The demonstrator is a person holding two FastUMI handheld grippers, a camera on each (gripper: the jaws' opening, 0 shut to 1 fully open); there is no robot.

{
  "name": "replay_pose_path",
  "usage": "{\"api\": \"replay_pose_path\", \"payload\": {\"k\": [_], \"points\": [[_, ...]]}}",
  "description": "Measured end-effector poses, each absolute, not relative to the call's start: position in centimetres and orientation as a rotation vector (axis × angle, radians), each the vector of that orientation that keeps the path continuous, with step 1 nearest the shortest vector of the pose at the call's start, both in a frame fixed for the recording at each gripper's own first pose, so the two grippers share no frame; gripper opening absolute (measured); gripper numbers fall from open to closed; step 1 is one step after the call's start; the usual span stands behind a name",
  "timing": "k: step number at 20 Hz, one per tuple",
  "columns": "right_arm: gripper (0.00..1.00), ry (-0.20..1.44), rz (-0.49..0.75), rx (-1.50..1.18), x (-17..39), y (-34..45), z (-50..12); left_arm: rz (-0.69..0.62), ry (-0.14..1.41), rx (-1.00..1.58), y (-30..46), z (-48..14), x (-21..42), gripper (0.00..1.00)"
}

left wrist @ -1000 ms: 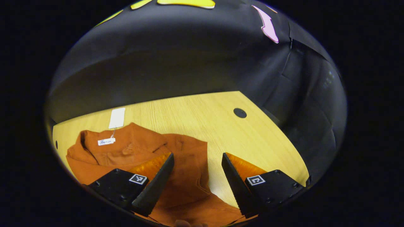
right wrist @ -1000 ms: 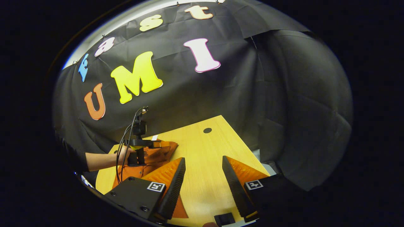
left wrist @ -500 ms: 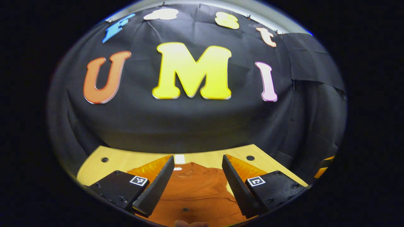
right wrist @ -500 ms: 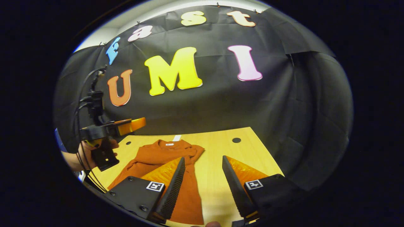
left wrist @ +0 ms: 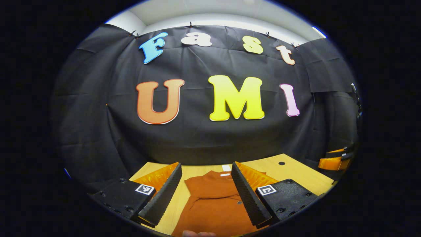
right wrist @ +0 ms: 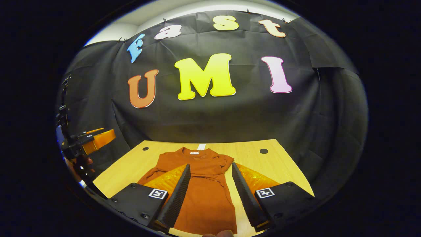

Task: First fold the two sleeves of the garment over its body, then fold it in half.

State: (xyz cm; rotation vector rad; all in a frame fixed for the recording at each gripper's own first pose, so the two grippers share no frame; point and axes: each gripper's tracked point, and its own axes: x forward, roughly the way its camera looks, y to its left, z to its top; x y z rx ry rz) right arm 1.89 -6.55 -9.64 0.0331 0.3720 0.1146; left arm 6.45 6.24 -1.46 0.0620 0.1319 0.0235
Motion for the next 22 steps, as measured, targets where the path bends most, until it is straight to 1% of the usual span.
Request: {"api": "replay_pose_path", "payload": {"k": [3, 4, 6, 9, 11, 13, 15, 16, 17, 22], "points": [[0.82, 0.401, 0.112, 0.002, 0.4, -6.8, -11.0, 0.036, 0.167, 0.001, 8.7, -3.3, 4.1, 0.98], [0.82, 0.42, 0.108, -0.003, 0.0, -7.0, -11.7, 0.035, 0.195, -0.019, 9.3, -4.4, 3.6, 0.98], [0.82, 0.476, 0.103, -0.022, -1.0, -7.4, -13.9, -0.013, 0.289, -0.065, 9.5, -7.8, 2.2, 0.98], [0.82, 0.574, 0.106, -0.049, -3.2, -8.2, -18.1, -0.111, 0.489, -0.141, 9.7, -14.4, -0.5, 0.98], [0.82, 0.66, 0.103, -0.056, -5.3, -9.2, -21.4, -0.211, 0.673, -0.234, 9.1, -19.3, -3.5, 0.99], [0.82, 0.748, 0.078, -0.052, -7.4, -10.7, -24.3, -0.235, 0.832, -0.286, 11.0, -23.8, -6.7, 0.99], [0.82, 0.825, 0.043, -0.046, -9.4, -12.4, -27.1, -0.226, 0.943, -0.306, 12.9, -26.9, -9.2, 0.99], [0.88, 0.858, 0.026, -0.042, -10.2, -13.2, -28.2, -0.221, 0.99, -0.321, 13.7, -28.0, -10.0, 0.99], [0.9, 0.885, 0.013, -0.034, -10.6, -13.7, -29.2, -0.225, 1.025, -0.348, 14.0, -28.6, -10.5, 0.99], [0.9, 0.983, -0.009, 0.001, -11.4, -14.2, -32.1, -0.204, 1.075, -0.447, 14.3, -30.3, -10.0, 0.99]]}}
